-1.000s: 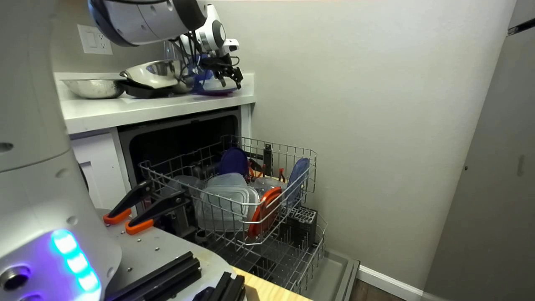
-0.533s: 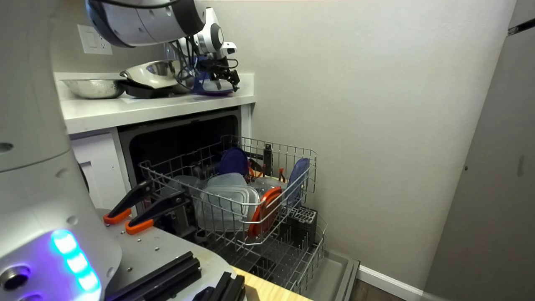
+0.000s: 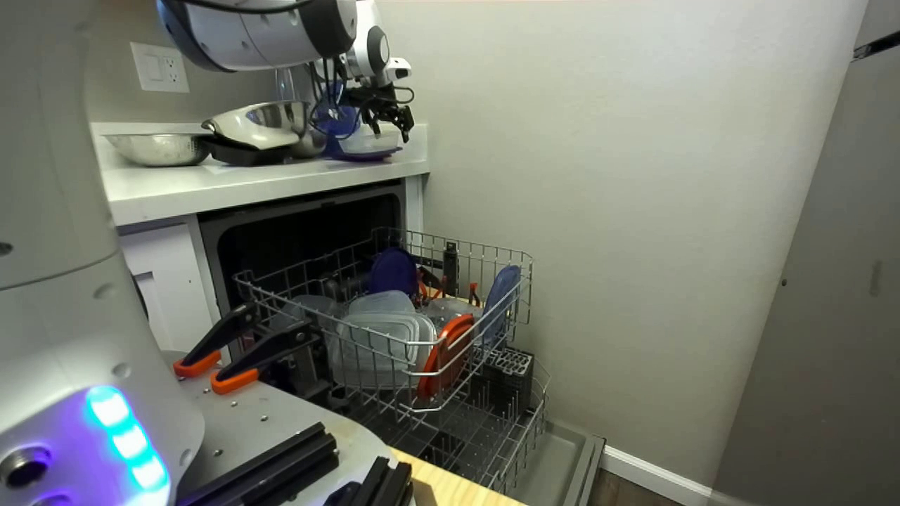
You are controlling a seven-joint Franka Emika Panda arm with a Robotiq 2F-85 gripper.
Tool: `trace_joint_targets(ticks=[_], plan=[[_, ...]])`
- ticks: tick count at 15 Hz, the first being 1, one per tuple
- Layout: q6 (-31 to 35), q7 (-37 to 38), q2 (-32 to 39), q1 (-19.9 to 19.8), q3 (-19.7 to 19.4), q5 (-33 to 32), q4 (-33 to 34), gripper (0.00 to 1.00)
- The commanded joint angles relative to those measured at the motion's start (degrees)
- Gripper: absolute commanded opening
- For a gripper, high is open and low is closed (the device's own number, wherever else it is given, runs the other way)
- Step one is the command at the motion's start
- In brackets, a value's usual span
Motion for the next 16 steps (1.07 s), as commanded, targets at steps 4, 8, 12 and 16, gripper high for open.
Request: trace_joint_targets(ticks=[4,8,12,16], plan=[[-5.4,-12.8,-3.7,-2.2,6.9,3.9,-2.1,1.00],[-9.5,-20.2,-4.1,-2.5,9.9,4.8,-1.9,0.74],[-11.1,-23.9,-4.2,-2.4,11.0,4.3,-1.8,0.47],[-11.0,-25.4,-3.9,-2.2,11.6,4.2,-1.7,0.23]])
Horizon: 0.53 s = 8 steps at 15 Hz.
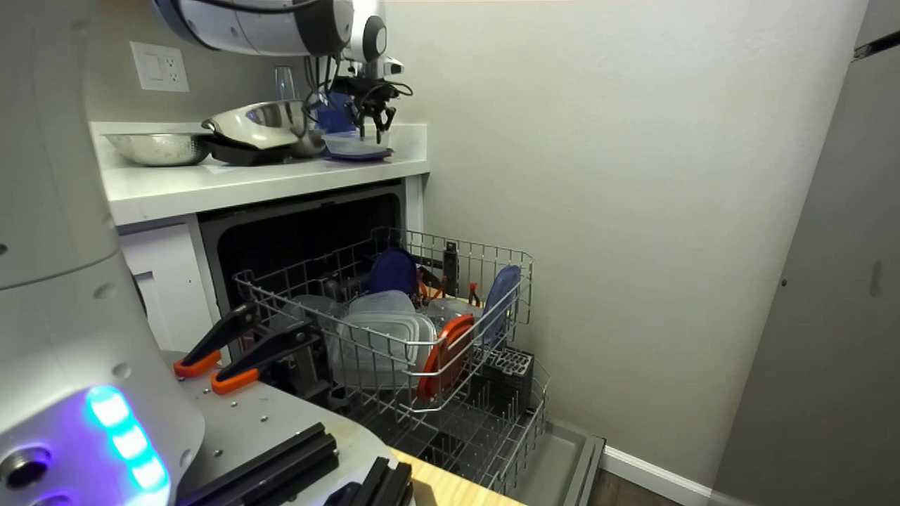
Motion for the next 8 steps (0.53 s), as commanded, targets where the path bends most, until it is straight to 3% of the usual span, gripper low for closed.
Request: trace_joint_targets(ticks=[1,4,8], plan=[[-1.4,-3.2,-1.6,-0.5,1.3,0.7,-1.7,0.15],[-1.3,-3.1,-1.7,-0.5,1.2,0.4,-1.5,0.03],[-1.2,-2.9,-1.8,-0.6,1.0,0.2,-1.2,0.04]])
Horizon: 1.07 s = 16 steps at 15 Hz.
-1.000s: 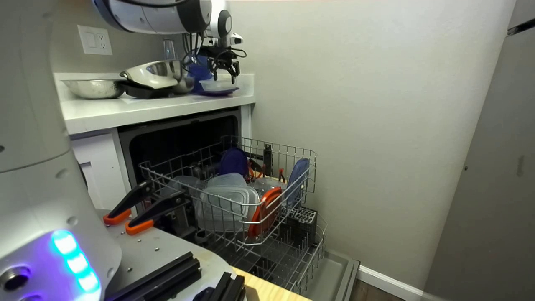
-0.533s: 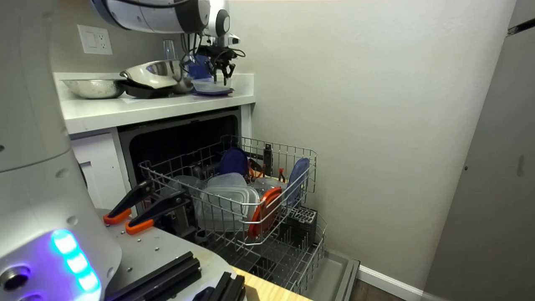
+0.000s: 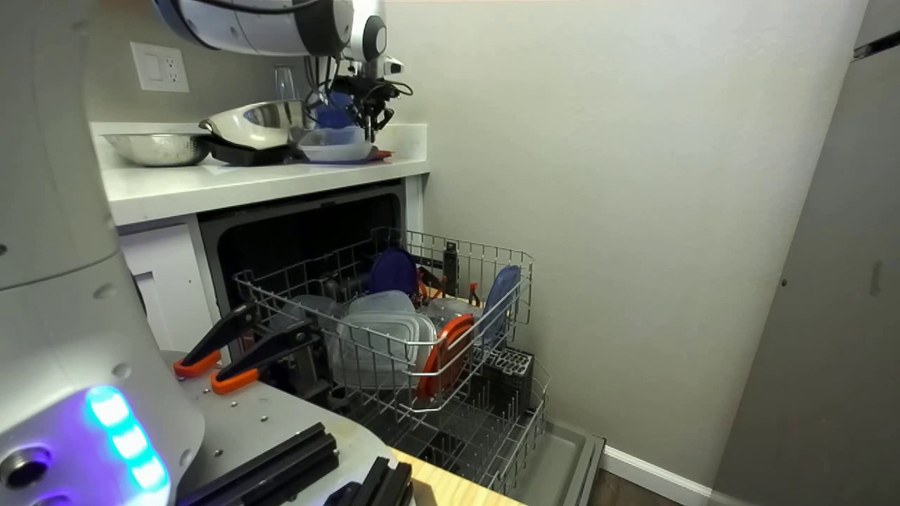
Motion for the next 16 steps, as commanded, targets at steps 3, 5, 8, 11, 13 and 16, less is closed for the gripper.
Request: trace_joint_targets(ticks=[3,5,8,11,13,16], plan=[[-1.2,-2.1,-1.8,-0.5,0.4,0.1,-1.2,0.05],[-1.7,-1.2,-2.4,-0.6,-0.6,-0.8,-0.7,0.05],[-4.3,0.8,-3.5,-0.7,-3.9,-5.1,3.2,0.05],[-5.6,1.0,-7.2,-1.1,-6.8,-8.7,2.5,0.05],[-7.5,0.6,-9.2,-1.3,-8.1,-10.5,2.3,0.05],[-11.7,-0.5,-11.9,-1.4,-9.8,-13.0,1.8,0.05]])
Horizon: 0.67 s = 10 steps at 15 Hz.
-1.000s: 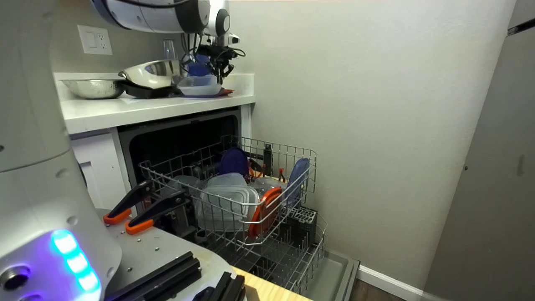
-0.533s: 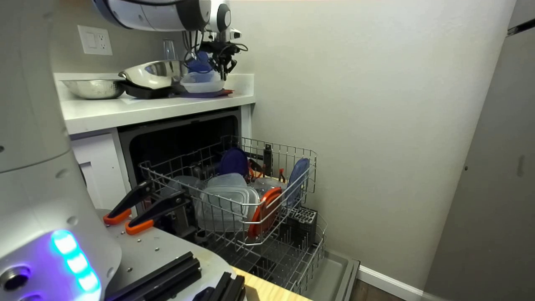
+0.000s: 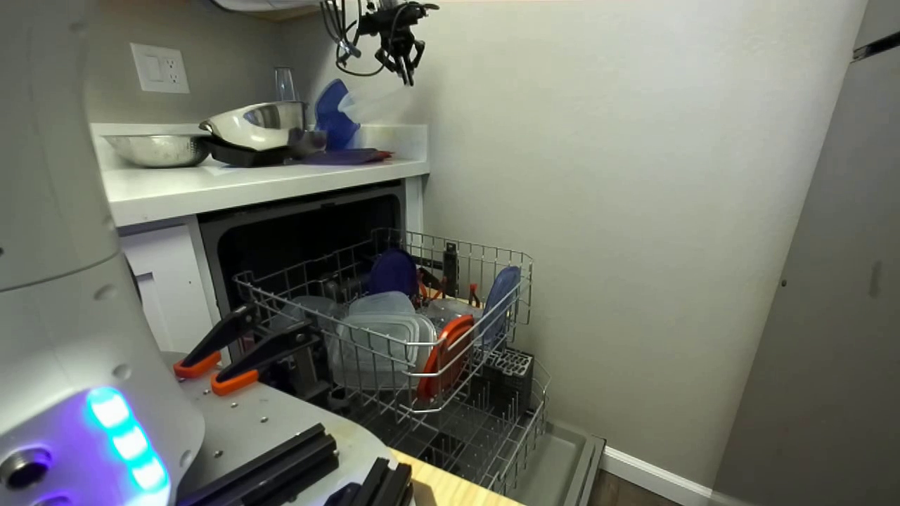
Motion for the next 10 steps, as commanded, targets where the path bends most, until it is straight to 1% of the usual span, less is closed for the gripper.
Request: trace_joint_targets(ticks=[1,5,10], plan=[[-6.1,-1.5,-3.6,0.1,-1.8,-3.7,-1.5,0.05],[-15.9,-6.2,-5.8,0.6,-3.8,-8.0,-2.4,0.05],[-27.0,-13.1,-6.4,0.9,-4.2,-10.9,-3.2,0.05]])
